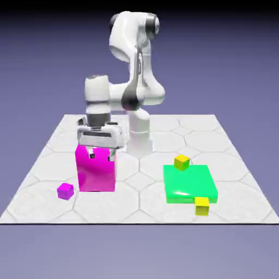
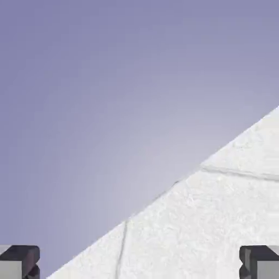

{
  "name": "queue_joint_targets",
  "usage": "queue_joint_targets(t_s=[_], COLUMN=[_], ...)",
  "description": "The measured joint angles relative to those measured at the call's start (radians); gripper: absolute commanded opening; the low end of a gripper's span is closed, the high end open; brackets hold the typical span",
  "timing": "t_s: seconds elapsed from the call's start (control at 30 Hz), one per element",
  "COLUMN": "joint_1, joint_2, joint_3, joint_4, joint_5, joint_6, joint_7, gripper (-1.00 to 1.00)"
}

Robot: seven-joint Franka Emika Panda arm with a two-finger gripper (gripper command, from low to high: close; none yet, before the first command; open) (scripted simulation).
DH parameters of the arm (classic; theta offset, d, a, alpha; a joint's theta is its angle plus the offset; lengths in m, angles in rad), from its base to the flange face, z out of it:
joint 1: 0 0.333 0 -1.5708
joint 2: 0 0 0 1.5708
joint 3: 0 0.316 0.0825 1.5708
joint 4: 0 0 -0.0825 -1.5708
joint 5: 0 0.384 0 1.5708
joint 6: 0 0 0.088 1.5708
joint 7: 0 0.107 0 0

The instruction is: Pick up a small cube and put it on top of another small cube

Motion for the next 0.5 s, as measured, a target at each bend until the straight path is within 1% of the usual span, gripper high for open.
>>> queue_joint_targets(t_s=[0.2,0.5], joint_1=[-0.012,-0.012], joint_2=[0.217,0.532], joint_3=[-0.137,-0.367], joint_4=[0.145,0.248], joint_5=[0.139,0.528], joint_6=[-0.18,-0.456], joint_7=[0.098,0.223], gripper=[0.0,0.0])
